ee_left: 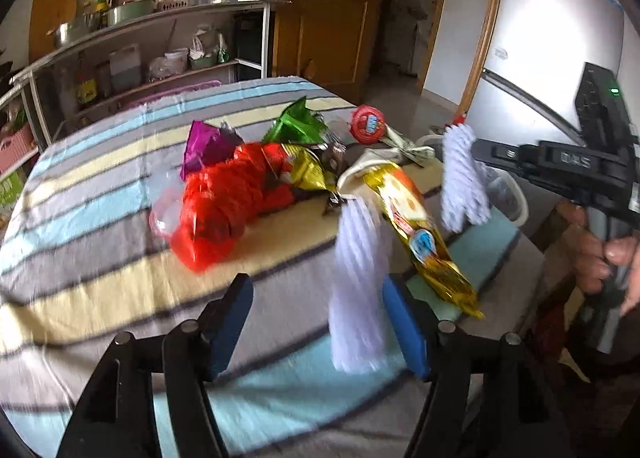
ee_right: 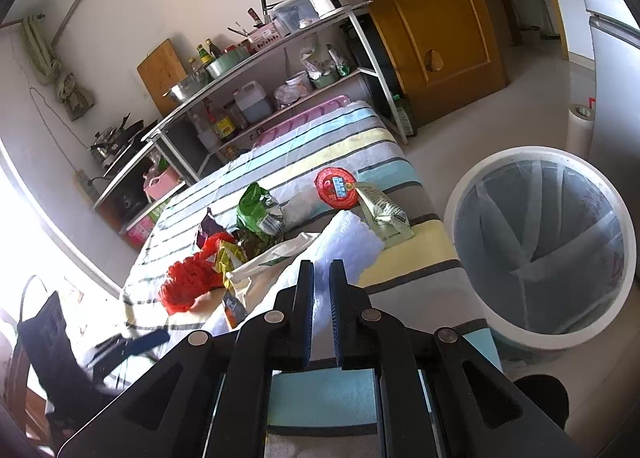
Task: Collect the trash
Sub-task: 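Grasp a white foam net with the left tool while the right tool grasps another, then carry both white foam nets over the bin and open both tools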
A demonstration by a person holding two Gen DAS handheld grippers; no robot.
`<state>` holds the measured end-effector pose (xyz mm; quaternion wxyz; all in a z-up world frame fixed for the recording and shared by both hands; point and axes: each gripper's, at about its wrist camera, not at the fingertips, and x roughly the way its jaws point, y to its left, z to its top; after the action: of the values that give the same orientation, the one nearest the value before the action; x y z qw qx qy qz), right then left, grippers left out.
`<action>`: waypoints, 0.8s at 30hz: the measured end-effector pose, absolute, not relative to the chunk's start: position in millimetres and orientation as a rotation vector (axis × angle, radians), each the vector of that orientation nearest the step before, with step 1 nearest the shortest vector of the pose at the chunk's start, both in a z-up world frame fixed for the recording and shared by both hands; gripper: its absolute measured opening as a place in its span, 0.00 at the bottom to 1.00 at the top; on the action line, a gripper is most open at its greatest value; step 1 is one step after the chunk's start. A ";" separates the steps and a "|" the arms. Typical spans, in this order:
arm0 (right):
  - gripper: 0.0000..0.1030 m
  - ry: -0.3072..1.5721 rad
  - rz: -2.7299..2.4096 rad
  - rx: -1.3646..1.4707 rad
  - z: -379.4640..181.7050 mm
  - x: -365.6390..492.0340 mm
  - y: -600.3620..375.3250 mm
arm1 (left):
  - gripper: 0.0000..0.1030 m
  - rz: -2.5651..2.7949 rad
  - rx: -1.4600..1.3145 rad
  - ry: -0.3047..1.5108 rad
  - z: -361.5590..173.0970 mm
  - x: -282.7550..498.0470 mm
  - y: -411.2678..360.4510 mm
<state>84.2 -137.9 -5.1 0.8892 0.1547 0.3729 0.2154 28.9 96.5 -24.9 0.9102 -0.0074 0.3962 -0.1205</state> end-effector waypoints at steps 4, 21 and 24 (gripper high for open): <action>0.08 0.776 0.445 0.325 -5.0 84.2 -139.3 | 0.66 -0.306 -0.002 0.871 -34.0 42.5 82.7; 0.08 0.733 0.457 0.353 8.9 83.5 -158.3 | 0.29 -0.259 0.019 0.764 17.4 29.3 70.2; 0.08 0.713 0.441 0.368 14.1 84.0 -169.7 | 0.29 -0.281 0.019 0.721 35.1 35.5 61.3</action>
<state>84.0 -169.7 14.1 0.8970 0.1774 0.3442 0.2131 35.5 61.3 35.1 0.9261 0.0091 0.3515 -0.1369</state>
